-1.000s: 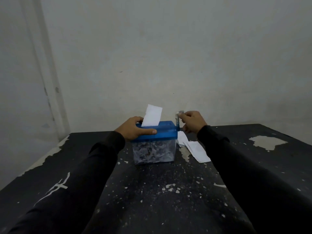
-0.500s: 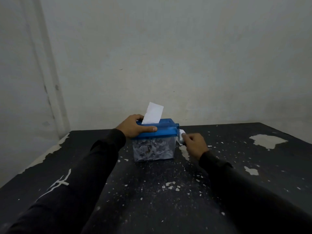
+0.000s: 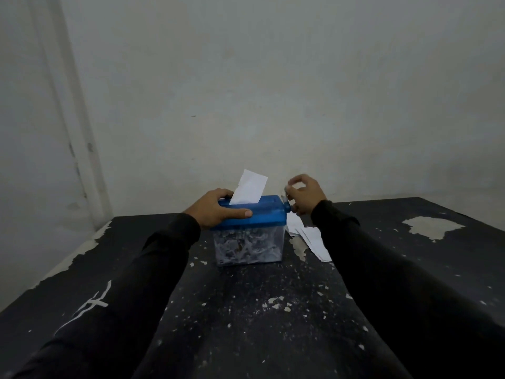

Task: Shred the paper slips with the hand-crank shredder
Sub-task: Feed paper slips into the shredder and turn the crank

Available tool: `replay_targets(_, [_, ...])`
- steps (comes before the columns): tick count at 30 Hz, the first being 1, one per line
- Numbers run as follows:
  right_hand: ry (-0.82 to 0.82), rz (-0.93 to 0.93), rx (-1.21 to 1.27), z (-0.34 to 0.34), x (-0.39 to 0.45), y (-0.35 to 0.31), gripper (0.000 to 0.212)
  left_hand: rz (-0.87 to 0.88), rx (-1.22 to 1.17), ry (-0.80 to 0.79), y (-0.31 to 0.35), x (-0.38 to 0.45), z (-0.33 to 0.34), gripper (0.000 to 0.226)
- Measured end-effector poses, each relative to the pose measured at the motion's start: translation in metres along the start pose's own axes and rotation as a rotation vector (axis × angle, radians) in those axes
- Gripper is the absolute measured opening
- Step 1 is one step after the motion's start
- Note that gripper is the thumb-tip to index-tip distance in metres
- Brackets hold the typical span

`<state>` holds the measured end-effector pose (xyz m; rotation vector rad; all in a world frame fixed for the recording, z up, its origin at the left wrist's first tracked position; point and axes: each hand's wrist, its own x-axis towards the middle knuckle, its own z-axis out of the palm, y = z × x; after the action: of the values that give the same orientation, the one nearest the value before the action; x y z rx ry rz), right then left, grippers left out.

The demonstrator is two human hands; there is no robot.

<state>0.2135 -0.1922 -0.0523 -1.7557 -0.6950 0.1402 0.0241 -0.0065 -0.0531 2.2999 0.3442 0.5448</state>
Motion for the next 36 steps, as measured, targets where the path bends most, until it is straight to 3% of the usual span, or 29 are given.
replay_targets(2, [-0.002,0.015,-0.099,0.006,-0.005,0.012,0.012,0.005,-0.011,0.008,-0.001,0.000,0.000,0.051])
replay_targets(7, [-0.155,0.087,-0.188,-0.003,-0.028,0.048,0.027,-0.002,-0.041,0.024,-0.001,-0.002,0.001,0.052])
replay_targets(10, [-0.066,0.038,-0.212,-0.019,-0.028,0.066,0.028,-0.002,-0.057,0.023,-0.001,-0.002,0.001,0.050])
replay_targets(12, [0.016,0.023,-0.405,-0.030,-0.022,0.085,0.023,-0.009,-0.062,0.024,-0.001,-0.002,0.002,0.054])
replay_targets(17, [-0.024,0.243,-0.814,-0.040,-0.013,0.123,0.051,-0.016,-0.070,0.030,0.000,-0.003,0.002,0.073])
replay_targets(22, [-0.029,0.323,-0.776,-0.041,0.004,0.138,0.065,-0.027,-0.082,0.028,-0.004,-0.001,0.003,0.075])
replay_targets(27, [-0.017,0.292,-0.741,-0.043,-0.005,0.123,0.043,-0.027,-0.070,0.030,-0.003,-0.002,0.003,0.076])
replay_targets(32, [-0.015,0.294,-0.836,-0.043,-0.009,0.118,0.060,-0.015,-0.063,0.038,-0.002,-0.004,0.003,0.095])
replay_targets(36, [0.047,0.256,-0.795,-0.048,-0.007,0.124,0.039,-0.011,-0.079,0.031,-0.002,-0.004,0.003,0.095])
